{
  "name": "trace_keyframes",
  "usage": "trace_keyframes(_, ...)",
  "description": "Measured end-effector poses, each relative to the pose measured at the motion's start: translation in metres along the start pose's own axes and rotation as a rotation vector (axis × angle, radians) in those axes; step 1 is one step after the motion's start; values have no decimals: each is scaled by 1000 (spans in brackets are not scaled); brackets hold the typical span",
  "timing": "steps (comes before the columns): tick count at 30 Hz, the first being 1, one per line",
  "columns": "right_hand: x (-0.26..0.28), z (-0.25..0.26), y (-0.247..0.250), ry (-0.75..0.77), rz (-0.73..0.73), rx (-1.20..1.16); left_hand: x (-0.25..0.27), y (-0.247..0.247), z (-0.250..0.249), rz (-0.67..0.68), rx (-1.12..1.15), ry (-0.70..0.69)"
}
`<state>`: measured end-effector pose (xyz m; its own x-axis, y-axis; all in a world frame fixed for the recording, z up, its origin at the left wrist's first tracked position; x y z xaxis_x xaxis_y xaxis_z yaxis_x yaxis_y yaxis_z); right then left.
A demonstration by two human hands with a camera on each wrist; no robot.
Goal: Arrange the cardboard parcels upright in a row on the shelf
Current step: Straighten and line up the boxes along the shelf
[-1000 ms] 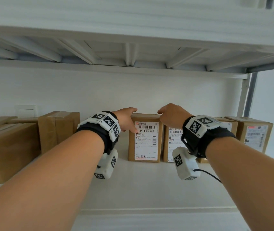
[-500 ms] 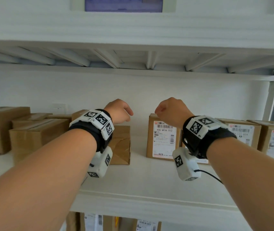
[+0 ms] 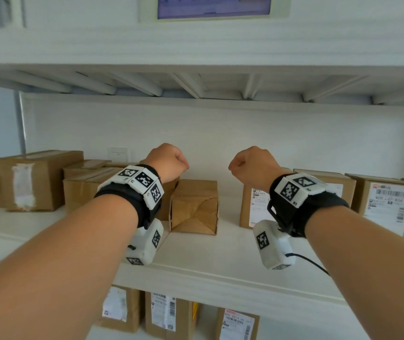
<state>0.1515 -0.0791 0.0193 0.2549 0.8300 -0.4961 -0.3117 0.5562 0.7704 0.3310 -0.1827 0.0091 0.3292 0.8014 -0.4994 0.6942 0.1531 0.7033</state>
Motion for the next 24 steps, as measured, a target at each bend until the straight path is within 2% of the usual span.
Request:
trace_keyframes(6,3,6,-13,22,14,-45,8,10,15,-132,-9,42)
trace_keyframes(11,5,13,-26,19,-7,-63,8,19,31,-173,-11,49)
trace_keyframes(18,-12,48,-50,-52,-33,-58,-16,42,59,-109,-18,-8)
trace_keyframes(22,-23,67,-69,-122,-56,-42,-32,52,71,-14,-25,-24)
trace_keyframes(24,-25,73,-77,-166,-41,-15,-38,54,75,83,-48,-19)
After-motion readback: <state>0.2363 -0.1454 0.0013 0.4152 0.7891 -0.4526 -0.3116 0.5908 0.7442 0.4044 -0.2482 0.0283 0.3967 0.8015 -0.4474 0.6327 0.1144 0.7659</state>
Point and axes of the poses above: each hand's wrist, its own x-axis away from the middle knuckle, its own y-axis out of the back of the hand, z = x × y, the point moved 2 cm from there along -x, towards the middle knuckle, and after that the axes turned 3 degrees about -x, right-handed, at the moved point
